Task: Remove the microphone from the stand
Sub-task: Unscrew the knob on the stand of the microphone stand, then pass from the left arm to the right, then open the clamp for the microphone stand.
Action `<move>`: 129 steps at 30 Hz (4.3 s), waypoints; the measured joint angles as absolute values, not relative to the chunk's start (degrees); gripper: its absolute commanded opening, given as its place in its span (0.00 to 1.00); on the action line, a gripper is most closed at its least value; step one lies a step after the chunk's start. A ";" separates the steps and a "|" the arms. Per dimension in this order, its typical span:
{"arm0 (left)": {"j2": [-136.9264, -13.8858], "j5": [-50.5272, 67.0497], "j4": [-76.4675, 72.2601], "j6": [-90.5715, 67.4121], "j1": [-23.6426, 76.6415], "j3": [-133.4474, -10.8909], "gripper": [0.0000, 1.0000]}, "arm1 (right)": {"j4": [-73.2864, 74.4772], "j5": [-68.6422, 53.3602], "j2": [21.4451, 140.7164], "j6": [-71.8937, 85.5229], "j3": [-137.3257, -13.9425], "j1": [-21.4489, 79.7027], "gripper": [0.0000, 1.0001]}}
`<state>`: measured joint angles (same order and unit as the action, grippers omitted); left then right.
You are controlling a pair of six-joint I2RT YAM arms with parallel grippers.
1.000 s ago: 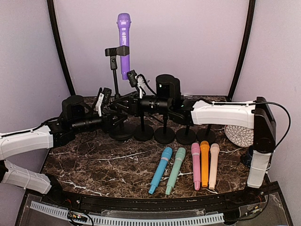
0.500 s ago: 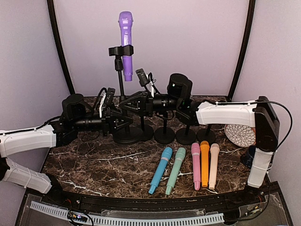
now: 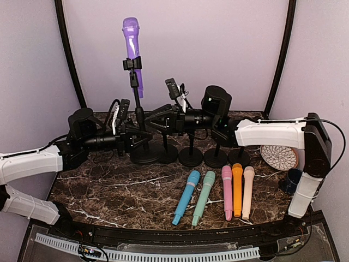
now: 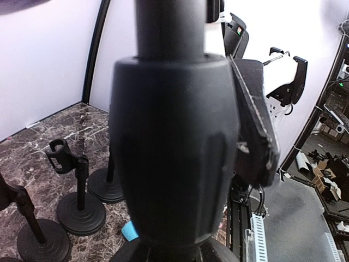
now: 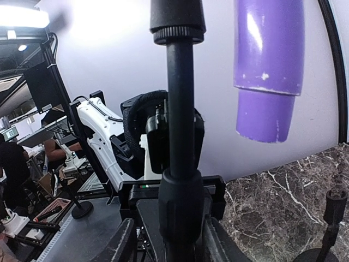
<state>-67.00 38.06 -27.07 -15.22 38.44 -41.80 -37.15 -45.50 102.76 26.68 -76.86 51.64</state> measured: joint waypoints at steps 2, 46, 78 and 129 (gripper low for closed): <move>-66.08 36.73 -27.16 -15.00 38.41 -41.63 0.00 | -37.52 -44.91 102.04 26.68 -76.05 51.37 0.53; -60.69 -6.90 -23.55 -9.65 42.65 -28.60 0.00 | -14.94 -2.94 93.56 14.85 -79.02 59.20 0.83; -73.41 -8.03 -56.12 -9.13 45.28 -9.06 0.00 | -15.97 -14.39 108.14 13.58 -93.12 55.59 0.89; -46.89 -2.90 -24.21 -7.22 46.89 -19.49 0.85 | -12.73 10.68 110.37 2.20 -93.71 64.07 0.16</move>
